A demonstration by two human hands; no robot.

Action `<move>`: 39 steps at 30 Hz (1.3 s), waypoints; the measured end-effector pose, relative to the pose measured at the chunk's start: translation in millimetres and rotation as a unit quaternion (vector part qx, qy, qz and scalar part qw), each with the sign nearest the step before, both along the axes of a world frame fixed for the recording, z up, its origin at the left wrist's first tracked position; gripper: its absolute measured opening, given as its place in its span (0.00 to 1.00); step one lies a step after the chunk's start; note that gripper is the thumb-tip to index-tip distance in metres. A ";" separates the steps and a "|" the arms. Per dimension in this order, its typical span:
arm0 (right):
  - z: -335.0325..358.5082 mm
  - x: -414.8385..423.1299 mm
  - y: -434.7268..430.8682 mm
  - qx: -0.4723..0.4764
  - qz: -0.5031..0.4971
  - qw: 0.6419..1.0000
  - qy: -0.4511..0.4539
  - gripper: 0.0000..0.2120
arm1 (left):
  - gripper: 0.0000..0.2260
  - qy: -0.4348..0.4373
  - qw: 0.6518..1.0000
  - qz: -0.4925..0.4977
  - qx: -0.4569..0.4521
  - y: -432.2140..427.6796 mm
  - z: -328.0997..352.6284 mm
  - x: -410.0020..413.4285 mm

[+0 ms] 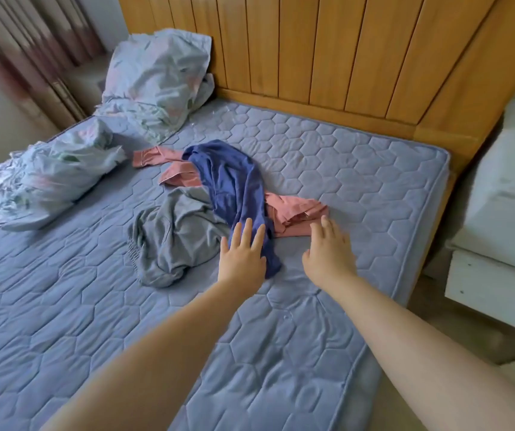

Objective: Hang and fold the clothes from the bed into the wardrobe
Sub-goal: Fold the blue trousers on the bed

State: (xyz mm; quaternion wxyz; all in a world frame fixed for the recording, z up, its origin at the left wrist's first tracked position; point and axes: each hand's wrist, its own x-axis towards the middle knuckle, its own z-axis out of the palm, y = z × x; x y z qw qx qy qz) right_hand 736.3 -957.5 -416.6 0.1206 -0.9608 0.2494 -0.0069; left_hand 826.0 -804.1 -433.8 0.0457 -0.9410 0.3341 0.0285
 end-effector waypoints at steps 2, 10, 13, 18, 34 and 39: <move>-49.5 6.2 10.0 0.026 -0.016 0.999 0.029 0.31 | 0.31 0.015 1.000 -0.002 0.024 12.0 -46.9 15.6; -195.1 -19.9 58.9 0.180 -0.088 0.961 0.191 0.43 | 0.37 0.173 0.983 0.059 0.011 38.9 -169.7 45.2; -220.1 -30.5 60.9 0.179 -0.084 0.961 0.193 0.48 | 0.37 0.137 0.990 0.036 -0.015 35.8 -191.8 47.5; -247.7 -27.6 54.4 0.157 -0.094 0.970 0.161 0.53 | 0.24 0.034 0.995 -0.016 -0.097 17.2 -205.1 67.5; -193.6 -66.5 65.6 0.594 -0.252 0.748 -0.155 0.40 | 0.07 0.352 0.922 -0.142 -0.074 59.7 -182.2 -5.0; -155.6 -77.0 93.5 0.410 -0.093 0.906 -0.042 0.47 | 0.16 0.414 0.884 -0.216 0.019 98.4 -169.7 -21.5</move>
